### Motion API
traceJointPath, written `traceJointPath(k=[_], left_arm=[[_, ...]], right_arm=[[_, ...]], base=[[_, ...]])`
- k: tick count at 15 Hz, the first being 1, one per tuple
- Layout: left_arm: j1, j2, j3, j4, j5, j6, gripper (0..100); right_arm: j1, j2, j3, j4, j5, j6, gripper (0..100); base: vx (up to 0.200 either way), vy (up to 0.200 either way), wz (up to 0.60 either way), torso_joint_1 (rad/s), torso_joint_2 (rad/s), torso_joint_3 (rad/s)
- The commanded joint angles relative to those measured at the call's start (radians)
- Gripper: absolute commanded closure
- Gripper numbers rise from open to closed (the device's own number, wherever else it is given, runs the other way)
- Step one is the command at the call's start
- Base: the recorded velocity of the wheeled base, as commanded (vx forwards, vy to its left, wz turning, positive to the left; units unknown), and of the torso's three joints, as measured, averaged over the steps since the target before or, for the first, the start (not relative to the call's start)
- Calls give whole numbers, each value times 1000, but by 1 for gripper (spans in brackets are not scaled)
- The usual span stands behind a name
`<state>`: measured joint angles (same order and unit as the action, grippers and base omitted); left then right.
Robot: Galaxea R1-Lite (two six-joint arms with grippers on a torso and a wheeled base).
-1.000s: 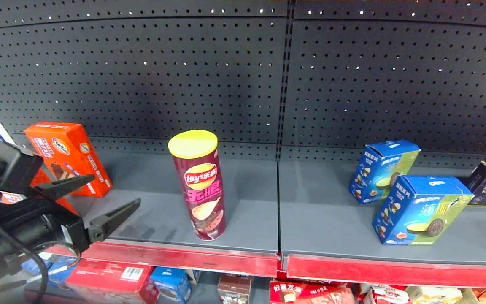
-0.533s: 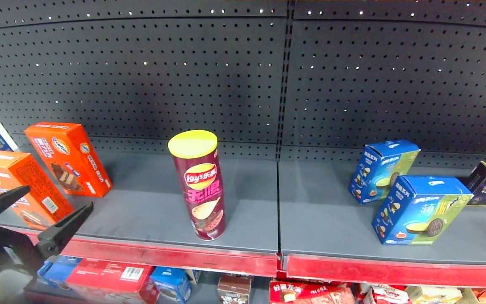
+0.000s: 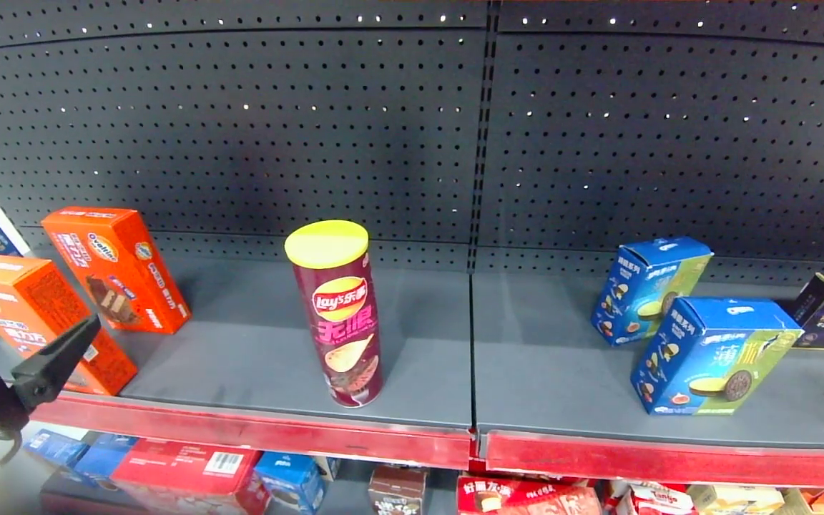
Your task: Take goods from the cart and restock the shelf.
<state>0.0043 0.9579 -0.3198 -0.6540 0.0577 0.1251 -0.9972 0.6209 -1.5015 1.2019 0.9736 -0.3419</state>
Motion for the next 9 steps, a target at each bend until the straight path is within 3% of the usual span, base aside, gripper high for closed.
traceJointPath(k=[1, 4, 5, 9], left_arm=[[3, 1, -25, 59, 2, 13, 0], [5, -39, -59, 137, 2, 13, 0], [5, -53, -58, 139, 1, 11, 0], [20, -67, -33, 139, -1, 4, 0]], right_arm=[[-3, 22, -2, 1, -1, -5, 100], [-3, 14, -26, -25, -21, 4, 100], [5, 13, -26, -27, -70, 29, 100], [239, 2, -40, -74, -250, 150, 100]], base=[[0, 0, 0, 0, 0, 0], [0, 0, 0, 0, 0, 0], [0, 0, 0, 0, 0, 0], [0, 0, 0, 0, 0, 0]])
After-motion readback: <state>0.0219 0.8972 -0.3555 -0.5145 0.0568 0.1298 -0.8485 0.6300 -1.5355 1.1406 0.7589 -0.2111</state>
